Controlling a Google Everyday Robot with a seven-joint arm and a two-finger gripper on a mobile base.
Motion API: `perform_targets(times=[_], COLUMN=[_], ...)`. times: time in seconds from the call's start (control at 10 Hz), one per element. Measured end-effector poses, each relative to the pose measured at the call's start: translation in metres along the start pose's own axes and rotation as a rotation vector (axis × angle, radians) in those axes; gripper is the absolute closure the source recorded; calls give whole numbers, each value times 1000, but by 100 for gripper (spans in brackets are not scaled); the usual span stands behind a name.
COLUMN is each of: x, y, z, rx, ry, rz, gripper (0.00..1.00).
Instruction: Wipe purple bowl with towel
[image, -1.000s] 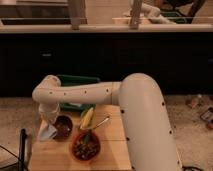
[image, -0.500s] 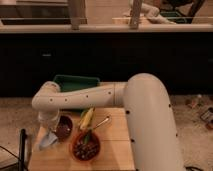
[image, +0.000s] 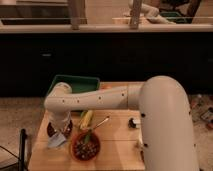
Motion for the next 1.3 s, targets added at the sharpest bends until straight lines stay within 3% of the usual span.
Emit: perform_targets(times=[0.4,0.8,1.0,1.3], x=[29,66,75,75], y=[12,5,-7,-41], z=[-10,-17,-15,-6], rx=[-21,-17,-12,-2], ry=[63,126,133,119], rz=[49,62,39,-52], gripper=[100,100,100,100])
